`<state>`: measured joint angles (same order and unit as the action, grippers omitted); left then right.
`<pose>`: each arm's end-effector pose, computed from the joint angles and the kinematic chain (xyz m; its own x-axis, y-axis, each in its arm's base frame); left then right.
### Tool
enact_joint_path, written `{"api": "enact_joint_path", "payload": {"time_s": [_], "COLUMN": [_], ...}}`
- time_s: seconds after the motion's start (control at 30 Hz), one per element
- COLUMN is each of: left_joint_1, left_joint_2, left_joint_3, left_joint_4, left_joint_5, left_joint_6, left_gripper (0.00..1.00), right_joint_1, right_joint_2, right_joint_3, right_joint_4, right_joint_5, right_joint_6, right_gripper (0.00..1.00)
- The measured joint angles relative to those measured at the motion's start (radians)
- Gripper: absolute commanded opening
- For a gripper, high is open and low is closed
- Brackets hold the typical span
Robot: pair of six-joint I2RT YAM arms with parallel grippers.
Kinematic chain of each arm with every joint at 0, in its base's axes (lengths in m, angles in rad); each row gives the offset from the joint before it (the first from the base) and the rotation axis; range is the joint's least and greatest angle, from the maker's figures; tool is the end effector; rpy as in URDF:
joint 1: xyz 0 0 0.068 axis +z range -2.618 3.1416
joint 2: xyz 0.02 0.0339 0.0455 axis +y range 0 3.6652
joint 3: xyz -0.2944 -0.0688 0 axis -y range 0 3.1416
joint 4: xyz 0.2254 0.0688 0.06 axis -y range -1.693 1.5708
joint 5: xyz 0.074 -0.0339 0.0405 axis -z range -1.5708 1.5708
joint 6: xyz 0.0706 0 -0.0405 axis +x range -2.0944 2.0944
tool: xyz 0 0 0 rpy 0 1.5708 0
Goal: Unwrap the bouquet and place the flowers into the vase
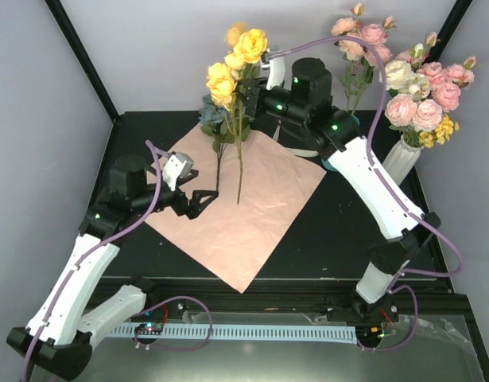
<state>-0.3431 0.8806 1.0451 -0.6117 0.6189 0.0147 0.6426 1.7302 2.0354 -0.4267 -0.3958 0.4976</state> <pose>0.1403 -0.0936 0.3798 -0.3959 0.1542 -0.9053 0.7725 0.5889 -0.2376 0.3053 0.2626 0.5123 -0.4954 0.1793 -0.8499 -0.7088 0.4822 0.5149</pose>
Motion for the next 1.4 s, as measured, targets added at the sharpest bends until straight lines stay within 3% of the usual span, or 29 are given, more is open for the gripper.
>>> {"api": "enact_joint_path", "payload": {"time_s": [0.23, 0.37, 0.53, 0.7, 1.03, 1.4], "left_joint_1": [0.000, 0.000, 0.000, 0.000, 0.000, 0.000], "left_joint_2": [-0.076, -0.095, -0.109, -0.113, -0.080, -0.081], "left_joint_3": [-0.040, -0.040, -0.042, -0.057, -0.056, -0.055], "left_joint_4": [-0.002, -0.003, -0.007, -0.007, 0.007, 0.006], "left_joint_5": [-0.143, -0.217, -0.290, -0.322, -0.320, -0.315], "left_joint_6": [-0.028, -0.037, -0.057, -0.070, -0.070, -0.060], "left_gripper": [0.99, 0.99, 0.99, 0.99, 0.99, 0.99], "right_joint_1": [-0.005, -0.024, -0.122, -0.236, -0.360, -0.379], "right_joint_2": [-0.080, -0.039, 0.064, 0.103, 0.065, -0.008], "right_joint_3": [0.010, 0.116, 0.297, 0.346, 0.175, -0.010], "right_joint_4": [0.110, 0.168, 0.209, 0.220, 0.221, 0.221], "right_joint_5": [0.315, 0.438, 0.512, 0.560, 0.568, 0.550], "right_joint_6": [-0.227, -0.369, -0.481, -0.544, -0.615, -0.652], "right_gripper": [0.02, 0.02, 0.02, 0.02, 0.02, 0.02]}}
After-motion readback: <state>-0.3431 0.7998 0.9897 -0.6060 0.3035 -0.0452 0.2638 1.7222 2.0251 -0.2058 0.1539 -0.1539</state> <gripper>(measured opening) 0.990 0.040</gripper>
